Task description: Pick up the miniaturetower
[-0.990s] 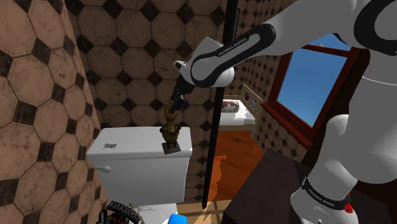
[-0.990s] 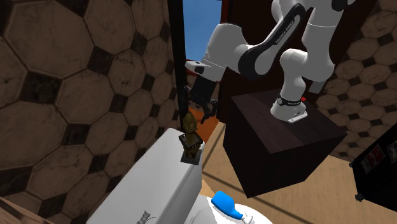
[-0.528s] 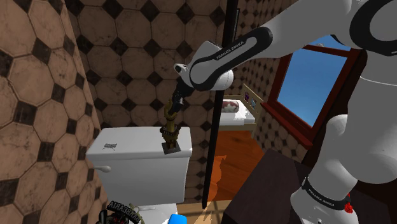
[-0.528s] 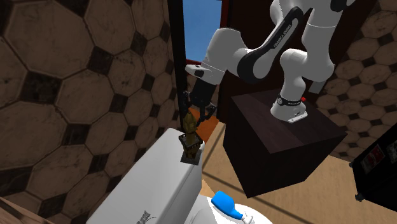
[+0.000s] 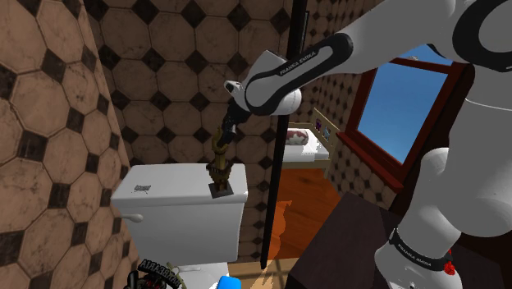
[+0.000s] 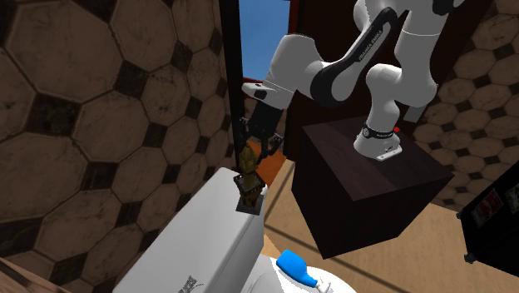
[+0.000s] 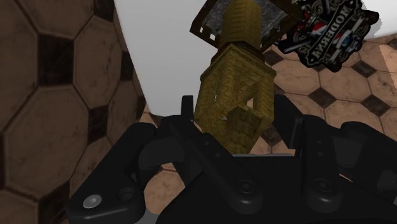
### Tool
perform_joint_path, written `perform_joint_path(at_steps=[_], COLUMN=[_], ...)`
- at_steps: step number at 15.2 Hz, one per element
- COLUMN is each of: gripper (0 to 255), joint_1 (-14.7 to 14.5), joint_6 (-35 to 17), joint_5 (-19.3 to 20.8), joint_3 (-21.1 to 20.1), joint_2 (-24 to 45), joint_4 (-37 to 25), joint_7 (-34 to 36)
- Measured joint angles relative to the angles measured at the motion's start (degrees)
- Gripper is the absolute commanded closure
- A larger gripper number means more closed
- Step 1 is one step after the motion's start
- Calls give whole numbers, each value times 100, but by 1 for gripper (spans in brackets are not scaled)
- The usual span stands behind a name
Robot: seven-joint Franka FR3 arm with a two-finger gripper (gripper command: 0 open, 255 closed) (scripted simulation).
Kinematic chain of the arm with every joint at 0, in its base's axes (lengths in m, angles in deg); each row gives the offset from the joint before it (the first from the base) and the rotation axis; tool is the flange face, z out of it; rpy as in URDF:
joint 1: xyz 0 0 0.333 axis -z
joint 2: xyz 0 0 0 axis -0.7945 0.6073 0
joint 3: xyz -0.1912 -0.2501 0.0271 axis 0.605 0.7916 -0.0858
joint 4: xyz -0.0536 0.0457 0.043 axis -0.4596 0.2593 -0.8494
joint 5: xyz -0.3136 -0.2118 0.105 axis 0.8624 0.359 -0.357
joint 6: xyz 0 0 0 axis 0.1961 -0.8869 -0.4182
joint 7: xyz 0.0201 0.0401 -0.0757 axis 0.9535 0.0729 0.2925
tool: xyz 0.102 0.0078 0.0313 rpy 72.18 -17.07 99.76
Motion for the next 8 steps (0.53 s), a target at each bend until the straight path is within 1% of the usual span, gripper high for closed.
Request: perform_joint_path(at_steps=[8], gripper=[255], joint_1=[5], joint_6=[545], joint_5=[351], joint_3=[56], joint_2=[-323], joint_4=[-233], joint_7=[329])
